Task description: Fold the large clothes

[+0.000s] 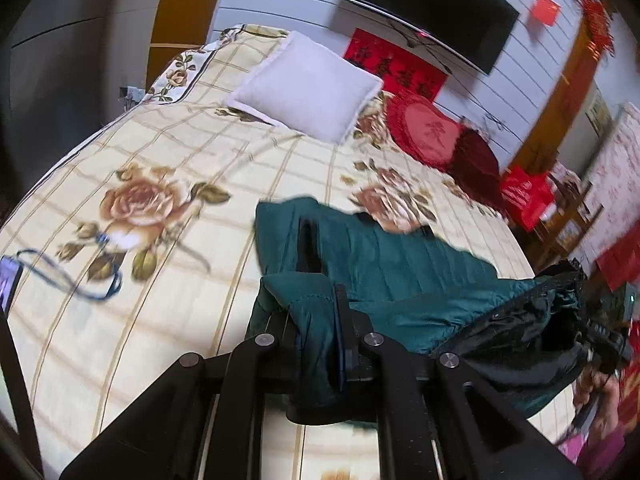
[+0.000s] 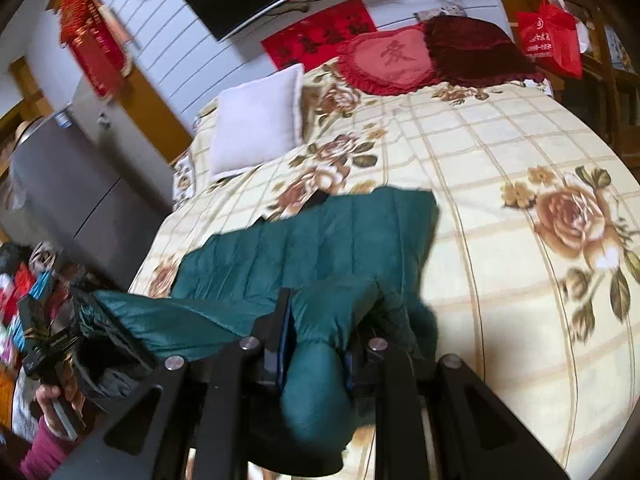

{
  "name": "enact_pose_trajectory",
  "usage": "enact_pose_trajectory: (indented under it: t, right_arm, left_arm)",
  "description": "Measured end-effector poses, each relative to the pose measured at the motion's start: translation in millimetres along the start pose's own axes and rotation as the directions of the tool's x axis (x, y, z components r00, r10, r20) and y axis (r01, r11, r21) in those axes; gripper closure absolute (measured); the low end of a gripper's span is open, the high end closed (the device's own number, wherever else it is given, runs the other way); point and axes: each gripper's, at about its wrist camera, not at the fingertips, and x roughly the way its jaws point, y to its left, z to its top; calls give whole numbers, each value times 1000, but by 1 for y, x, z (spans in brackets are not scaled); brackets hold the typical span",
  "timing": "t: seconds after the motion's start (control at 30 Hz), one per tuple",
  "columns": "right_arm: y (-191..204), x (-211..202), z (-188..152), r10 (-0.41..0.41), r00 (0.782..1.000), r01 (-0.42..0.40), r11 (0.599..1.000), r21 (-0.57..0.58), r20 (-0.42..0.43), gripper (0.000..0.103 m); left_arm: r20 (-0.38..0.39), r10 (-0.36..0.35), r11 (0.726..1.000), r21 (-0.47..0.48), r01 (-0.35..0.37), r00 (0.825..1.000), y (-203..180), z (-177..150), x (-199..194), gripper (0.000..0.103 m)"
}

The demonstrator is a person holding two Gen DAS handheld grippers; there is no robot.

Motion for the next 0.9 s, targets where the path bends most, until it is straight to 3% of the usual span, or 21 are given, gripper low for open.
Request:
enact_pose_trajectory:
  t: [0.2,0.47,0.67,0.77,0.9]
  right_arm:
    - [-13,58,42,-76,997,76,996,36,-4,84]
    - [-41,134,60,-142,988,147,983,105,-56,84]
    - [-51,171,56,-199,976,209,969,133,-84,84]
    - [-50,176,56,-215,972,226,965,130,-94,83]
    - [-49,175,58,-213,972,227,963,147,-100,80]
  left_arm:
    - [-11,67,997,-37,-67,998,4,38,68,103]
    - [-59,143,989,-28,-145,988,11,47,145,103]
    - [-72,96,993,-66,-101,993,20,48,159,102]
    - [-23,52,996,-74,-53,998,20,56,133,90]
    - [77,52,998,-23,-51,996,5,58,95,60]
